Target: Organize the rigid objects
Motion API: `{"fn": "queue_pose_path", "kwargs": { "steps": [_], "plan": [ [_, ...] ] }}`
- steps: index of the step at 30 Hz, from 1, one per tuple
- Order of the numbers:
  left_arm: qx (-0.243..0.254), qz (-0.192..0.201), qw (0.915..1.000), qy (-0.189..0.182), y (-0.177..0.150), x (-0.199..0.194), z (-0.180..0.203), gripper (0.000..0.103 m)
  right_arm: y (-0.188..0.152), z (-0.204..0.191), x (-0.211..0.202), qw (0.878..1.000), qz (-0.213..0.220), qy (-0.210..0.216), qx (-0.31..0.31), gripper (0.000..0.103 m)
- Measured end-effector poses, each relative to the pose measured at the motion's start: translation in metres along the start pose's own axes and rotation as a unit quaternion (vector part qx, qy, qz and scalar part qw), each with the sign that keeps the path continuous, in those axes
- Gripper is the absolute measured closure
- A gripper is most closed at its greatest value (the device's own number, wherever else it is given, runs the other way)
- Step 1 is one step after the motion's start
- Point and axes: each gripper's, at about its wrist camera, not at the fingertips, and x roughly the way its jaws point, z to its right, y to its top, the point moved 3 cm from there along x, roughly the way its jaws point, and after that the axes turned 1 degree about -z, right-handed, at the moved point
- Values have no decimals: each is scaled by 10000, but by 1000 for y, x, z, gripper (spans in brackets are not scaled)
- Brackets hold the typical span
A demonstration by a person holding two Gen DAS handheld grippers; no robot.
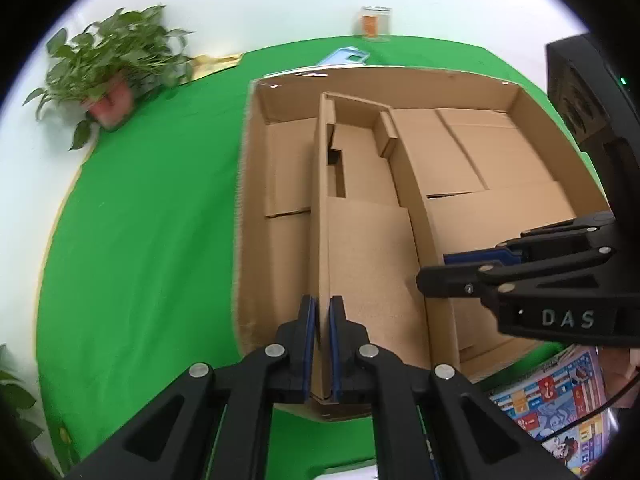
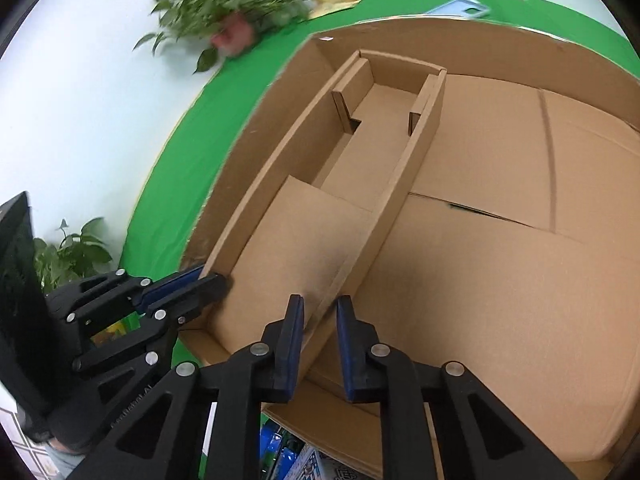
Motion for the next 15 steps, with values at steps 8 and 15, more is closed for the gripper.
{"fn": "queue_pose_path", "kwargs": {
  "steps": [8,15],
  "plan": [
    [-202,-83,9995,226,-1,10,-9,95,27,-30,23,9977,-427,-329,-405,90],
    [-632,180,9978,83,-10,-9,-29,90,43,-42,43,9993,-312,-196,-97,90]
  ]
}}
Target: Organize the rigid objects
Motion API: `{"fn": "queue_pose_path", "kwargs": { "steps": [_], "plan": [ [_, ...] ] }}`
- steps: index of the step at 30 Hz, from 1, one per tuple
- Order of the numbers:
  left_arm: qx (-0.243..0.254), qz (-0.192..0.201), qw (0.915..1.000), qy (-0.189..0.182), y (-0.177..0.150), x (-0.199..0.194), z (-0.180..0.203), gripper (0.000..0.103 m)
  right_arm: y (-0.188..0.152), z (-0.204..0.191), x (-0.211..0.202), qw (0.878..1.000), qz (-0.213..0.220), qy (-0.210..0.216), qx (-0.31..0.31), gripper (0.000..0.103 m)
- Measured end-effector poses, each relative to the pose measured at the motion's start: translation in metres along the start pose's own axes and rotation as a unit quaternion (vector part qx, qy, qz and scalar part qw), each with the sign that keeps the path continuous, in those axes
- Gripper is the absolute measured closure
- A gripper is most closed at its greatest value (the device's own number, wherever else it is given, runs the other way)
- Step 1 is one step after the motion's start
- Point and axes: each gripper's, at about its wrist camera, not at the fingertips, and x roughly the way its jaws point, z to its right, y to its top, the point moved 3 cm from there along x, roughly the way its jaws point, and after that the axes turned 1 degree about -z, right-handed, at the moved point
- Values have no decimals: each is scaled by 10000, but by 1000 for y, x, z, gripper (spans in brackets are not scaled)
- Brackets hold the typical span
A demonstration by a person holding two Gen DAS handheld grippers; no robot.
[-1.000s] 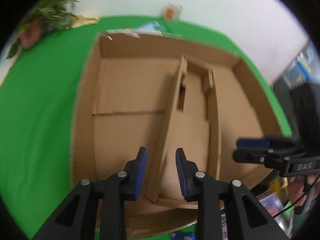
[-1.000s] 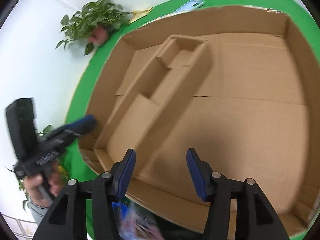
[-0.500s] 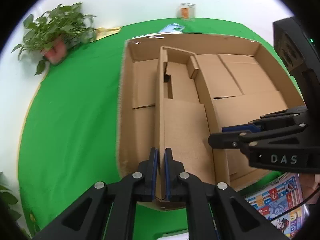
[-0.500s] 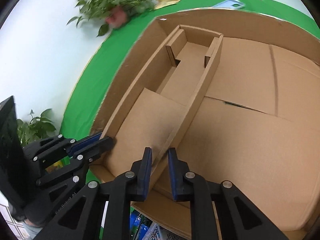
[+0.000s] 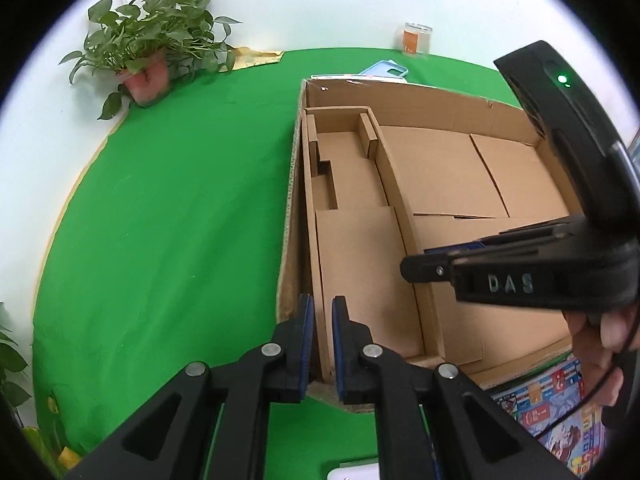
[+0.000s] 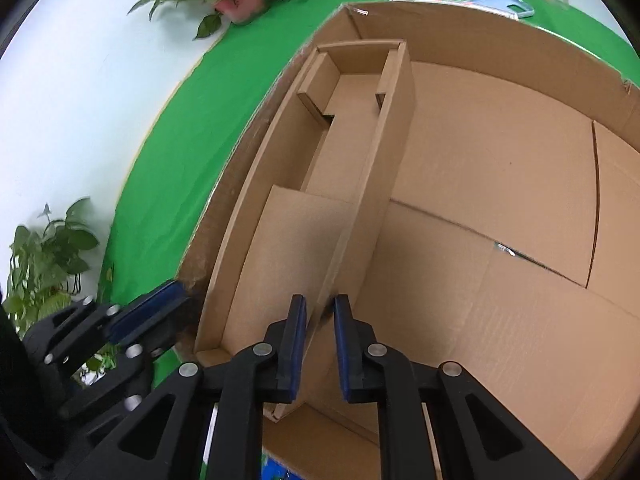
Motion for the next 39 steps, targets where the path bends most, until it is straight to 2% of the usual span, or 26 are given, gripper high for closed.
{"fn": "queue_pose_path", "kwargs": {
  "steps": [3,4,8,9,10,13,16,18,20,21,22,23,27,29,30,31,32,33,34,35,37,39],
  "plan": [
    [-79,-65,9997,226,-2,7,-5,68,1,-3,5,9997,17,193,126,90],
    [-72,-69,9997,234,-4,9,-5,66,1,-6,8,9997,39,200,133,89],
    [-50,-268,9994,211,-10,25,-5,68,-3,-7,15,9982,6,574,196,81],
    [-113,-301,9994,138,-12,28,-7,84,-6,-6,15,9980,10,609,190,81],
    [-204,-311,9990,243,-14,31,-11,92,-9,-5,10,9984,39,540,150,81],
    [-279,-280,9992,44,-21,27,-13,94,-29,-1,-33,9984,542,170,-29,74],
    [-117,-286,9995,15,-31,20,-4,93,-72,5,-89,9890,1191,-687,-543,72],
    [-103,-280,9996,-16,-38,16,0,93,-103,26,-110,9820,1310,-1239,-556,72],
    [-129,-234,9996,-5,-46,12,4,93,-133,58,-111,9797,1142,-1634,-209,74],
    [-156,-207,9997,0,-48,10,5,93,-145,73,-108,9803,971,-1716,-85,76],
    [-189,-185,9997,7,-51,9,6,93,-158,82,-100,9815,785,-1745,21,87],
    [-233,-164,9996,9,-54,7,7,92,-170,86,-95,9825,663,-1742,71,90],
    [-346,-24,9994,-14,-65,-7,10,90,-190,80,-104,9821,877,-1660,143,91],
    [-220,218,9995,-63,-73,-31,14,82,-192,74,-108,9799,979,-1733,76,90],
    [-151,321,9992,-170,-77,-43,18,69,-194,74,-115,9791,1036,-1748,77,88],
    [-122,430,9984,-354,-84,-57,22,47,-198,67,-124,9772,1181,-1762,54,75],
    [-160,559,9967,-558,-93,-73,26,34,-200,66,-141,9749,1433,-1706,-12,49],
    [-223,694,9944,-760,-101,-87,29,15,-203,58,-158,9722,1721,-1586,-102,34],
    [-296,850,9903,-1061,-110,-101,33,14,-211,42,-175,9689,2014,-1424,-212,9],
    [-349,914,9846,-1449,-120,-112,38,14,-220,28,-187,9669,2187,-1265,-349,0],
    [-573,724,9716,-2177,-136,-117,47,14,-244,0,-198,9685,2211,-940,-663,0],
    [-918,261,9563,-2763,-156,-105,55,14,-263,-16,-193,9739,2009,-658,-825,1]
  ]
}}
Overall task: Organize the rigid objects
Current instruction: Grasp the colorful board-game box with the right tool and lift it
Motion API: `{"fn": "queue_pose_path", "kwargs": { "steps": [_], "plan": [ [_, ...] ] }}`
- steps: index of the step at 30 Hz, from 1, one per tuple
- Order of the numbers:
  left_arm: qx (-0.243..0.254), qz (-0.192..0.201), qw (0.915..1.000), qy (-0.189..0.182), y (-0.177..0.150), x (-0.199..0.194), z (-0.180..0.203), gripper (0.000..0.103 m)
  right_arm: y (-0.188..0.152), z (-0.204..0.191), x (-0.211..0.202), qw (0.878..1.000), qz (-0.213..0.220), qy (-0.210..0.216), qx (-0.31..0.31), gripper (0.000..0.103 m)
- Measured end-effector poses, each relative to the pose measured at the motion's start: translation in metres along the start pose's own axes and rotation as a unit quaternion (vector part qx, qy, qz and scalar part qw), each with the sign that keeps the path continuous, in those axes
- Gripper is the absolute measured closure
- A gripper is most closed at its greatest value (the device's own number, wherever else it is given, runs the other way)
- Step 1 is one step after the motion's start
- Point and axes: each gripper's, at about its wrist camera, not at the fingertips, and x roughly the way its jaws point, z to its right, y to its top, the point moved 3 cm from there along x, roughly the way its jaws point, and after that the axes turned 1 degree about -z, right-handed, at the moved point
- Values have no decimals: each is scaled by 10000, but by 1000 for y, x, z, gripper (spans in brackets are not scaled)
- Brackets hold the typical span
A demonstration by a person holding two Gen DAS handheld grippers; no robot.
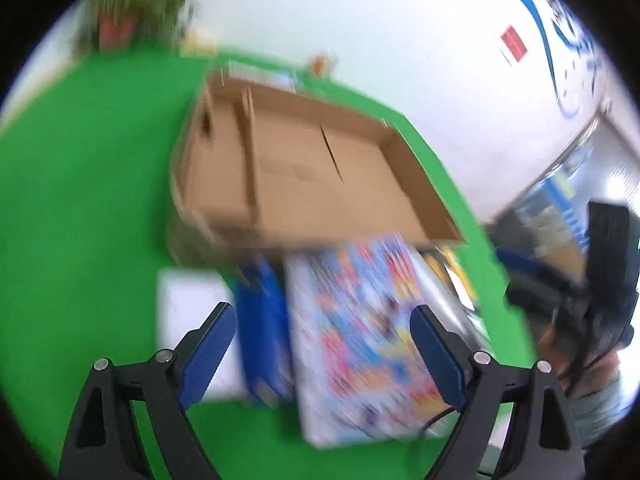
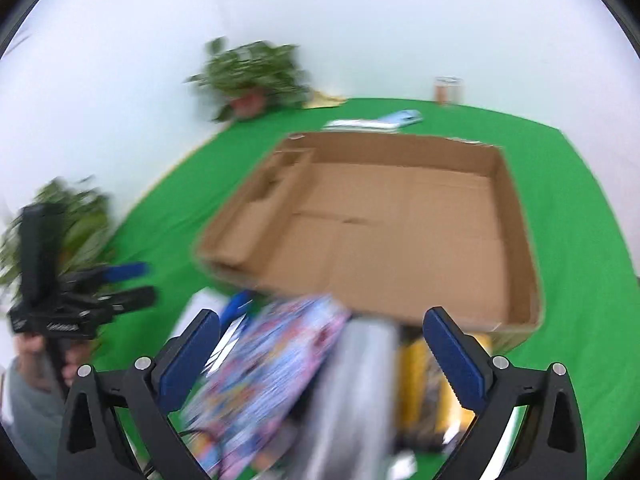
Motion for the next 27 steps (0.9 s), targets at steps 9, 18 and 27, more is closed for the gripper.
{"fn": "queue_pose_path", "kwargs": {
  "steps": [9,18,27],
  "plan": [
    [-1300,-1059,9805,-1026,-65,62,-24,16,-65,-48,35,9921,-1160,462,-140,12],
    [-1566,-1205,9705,-1380,-78,80,-29,34,-84,-61,61,9907,-1257,-217,-480,25],
    [-1170,-1481,9754,-1142,-112,66,-21,32,-129,-74,54,9845,-1700,173,-407,27]
  ]
}}
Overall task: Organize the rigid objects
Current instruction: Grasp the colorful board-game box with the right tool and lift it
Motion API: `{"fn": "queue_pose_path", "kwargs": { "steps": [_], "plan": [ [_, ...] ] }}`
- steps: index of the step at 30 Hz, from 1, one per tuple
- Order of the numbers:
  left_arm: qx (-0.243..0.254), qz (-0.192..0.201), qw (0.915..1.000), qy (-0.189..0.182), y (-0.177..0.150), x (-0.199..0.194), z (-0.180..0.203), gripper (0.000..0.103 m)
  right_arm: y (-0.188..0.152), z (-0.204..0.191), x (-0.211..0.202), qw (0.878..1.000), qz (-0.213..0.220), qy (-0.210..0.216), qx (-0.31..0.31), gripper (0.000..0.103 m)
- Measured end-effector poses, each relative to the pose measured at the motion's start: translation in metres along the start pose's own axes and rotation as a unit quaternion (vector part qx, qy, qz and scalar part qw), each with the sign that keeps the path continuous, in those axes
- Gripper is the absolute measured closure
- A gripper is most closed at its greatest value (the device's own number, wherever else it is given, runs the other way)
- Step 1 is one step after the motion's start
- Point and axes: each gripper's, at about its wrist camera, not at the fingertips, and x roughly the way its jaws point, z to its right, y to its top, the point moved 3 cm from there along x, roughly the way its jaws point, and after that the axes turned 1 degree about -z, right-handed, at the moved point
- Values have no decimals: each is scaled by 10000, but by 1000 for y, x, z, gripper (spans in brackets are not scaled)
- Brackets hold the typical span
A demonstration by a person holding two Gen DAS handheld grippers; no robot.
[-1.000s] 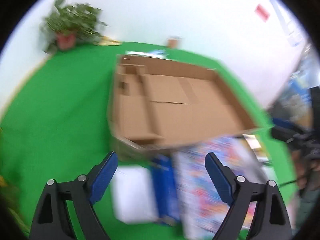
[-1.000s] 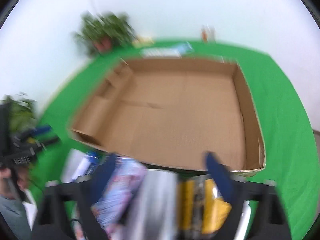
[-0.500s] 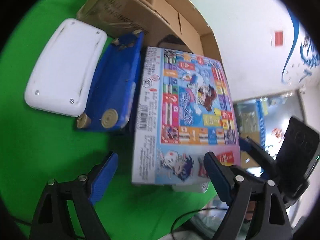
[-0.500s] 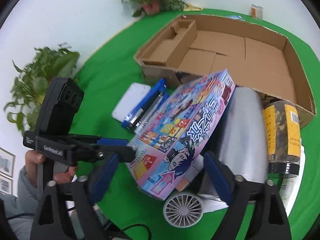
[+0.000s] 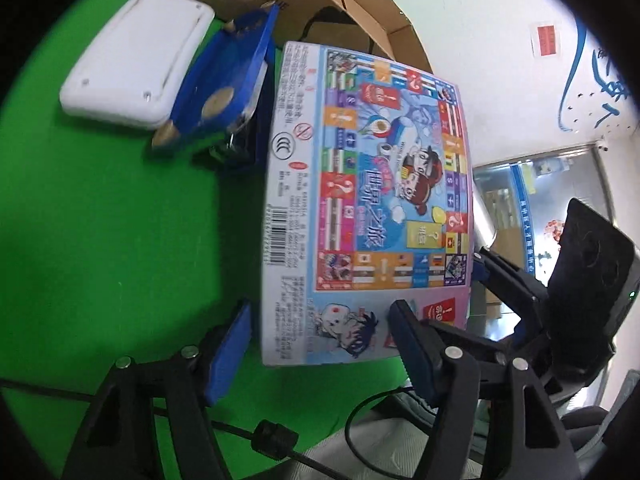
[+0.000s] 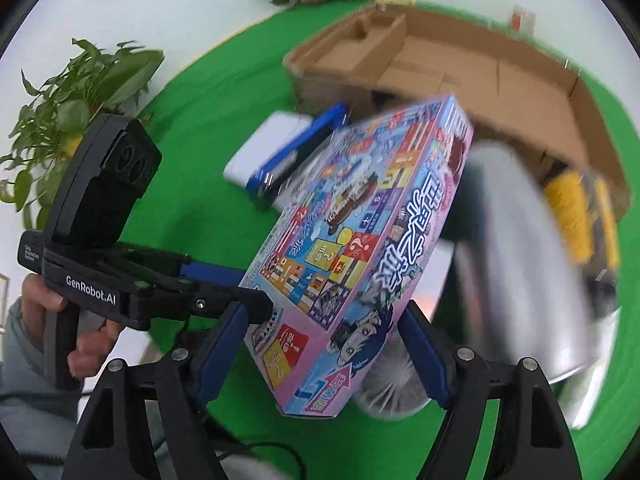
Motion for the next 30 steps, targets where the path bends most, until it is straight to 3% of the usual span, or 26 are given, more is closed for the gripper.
{"fn": "queue_pose_path", "kwargs": {
  "steps": [3,6,10,13,22,30],
  "plan": [
    [-281,427,9987,-29,14,-2,-13,26,0,1,2,9999,-3,-167,-23,27],
    [-335,570,9975,-246,27,0,-15,25,5,-1,3,9988,46,-472,-119,27],
    [-250,207,9964,-782,39,19,-8,23,10,-9,13,9954,105,-895,-325,25],
    [-97,54,9966,-822,43,34,3,23,9,-15,22,9898,191,-1336,-464,18],
    [62,523,9966,-633,16,26,21,22,7,-23,22,9763,593,-1922,-795,17],
    [355,973,9946,-28,13,10,49,23,11,-29,5,9690,972,-2024,-1034,21]
  ]
}}
